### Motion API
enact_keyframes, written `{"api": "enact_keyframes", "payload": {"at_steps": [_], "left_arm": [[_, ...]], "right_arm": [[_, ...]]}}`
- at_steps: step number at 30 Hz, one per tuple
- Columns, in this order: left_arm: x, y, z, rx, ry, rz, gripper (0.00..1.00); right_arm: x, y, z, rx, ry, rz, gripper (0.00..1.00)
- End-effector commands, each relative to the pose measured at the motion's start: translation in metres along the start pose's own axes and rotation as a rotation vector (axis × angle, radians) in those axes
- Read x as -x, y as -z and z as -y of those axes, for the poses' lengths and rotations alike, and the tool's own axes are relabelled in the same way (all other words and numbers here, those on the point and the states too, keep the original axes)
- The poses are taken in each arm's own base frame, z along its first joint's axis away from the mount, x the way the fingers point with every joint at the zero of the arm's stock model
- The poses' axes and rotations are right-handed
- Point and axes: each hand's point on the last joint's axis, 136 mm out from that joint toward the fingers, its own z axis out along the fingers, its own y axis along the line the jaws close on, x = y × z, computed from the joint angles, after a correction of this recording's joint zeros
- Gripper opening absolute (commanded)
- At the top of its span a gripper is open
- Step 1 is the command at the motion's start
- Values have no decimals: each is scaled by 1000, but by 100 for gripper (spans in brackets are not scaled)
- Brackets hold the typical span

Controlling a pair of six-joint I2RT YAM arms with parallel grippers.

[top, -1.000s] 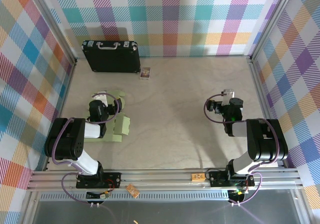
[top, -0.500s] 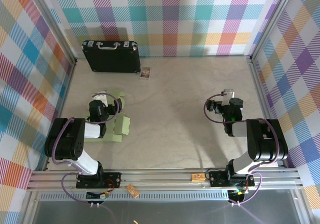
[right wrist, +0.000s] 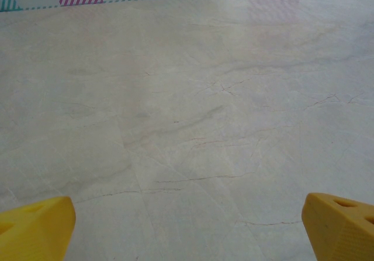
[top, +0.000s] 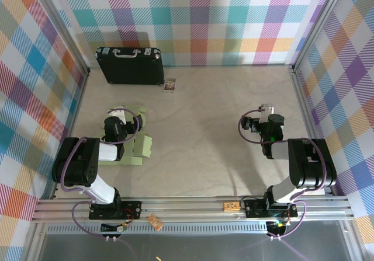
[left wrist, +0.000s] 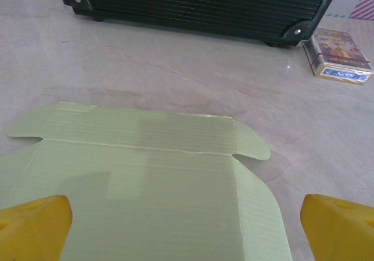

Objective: Fold the paper box

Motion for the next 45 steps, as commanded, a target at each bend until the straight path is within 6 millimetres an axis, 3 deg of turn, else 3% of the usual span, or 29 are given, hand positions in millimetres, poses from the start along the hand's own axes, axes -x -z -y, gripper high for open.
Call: {"api": "enact_keyframes", "payload": {"at_steps": [1,4,5,9,11,13,17,20,26,33,39,45], "left_arm": [[14,14,-6,89,-19,61,100],[42,42,-3,125,-30,106,100],[51,53,-6,139,16,123,100],[71,100,-34,241,404,267,100],[50,118,-50,299,647,264,100],[46,121,-37,197,612,201,95],[15,127,-21,194,547,-88,91],[-8,127,-15,213,555,-263,96],[-42,101,30,27,588,-483,99],[-92,82,79,-77,543,-679,89],[-105,92,130,-148,458,-706,89],[-116,120,216,-301,374,-775,86]], "right_arm": [[13,-1,-3,14,12,39,99],[25,14,-19,83,6,-61,99],[37,20,-22,92,-20,-71,99],[64,40,-37,155,-188,-96,99],[65,48,-41,165,-298,-96,99],[56,58,-37,127,-479,-147,99],[57,81,-80,382,-568,-199,99],[56,92,-98,469,-629,-211,99],[41,101,-133,542,-576,-295,99],[20,104,-131,503,-560,-334,99],[11,103,-129,485,-564,-357,99],[6,101,-129,479,-580,-377,99]]}}
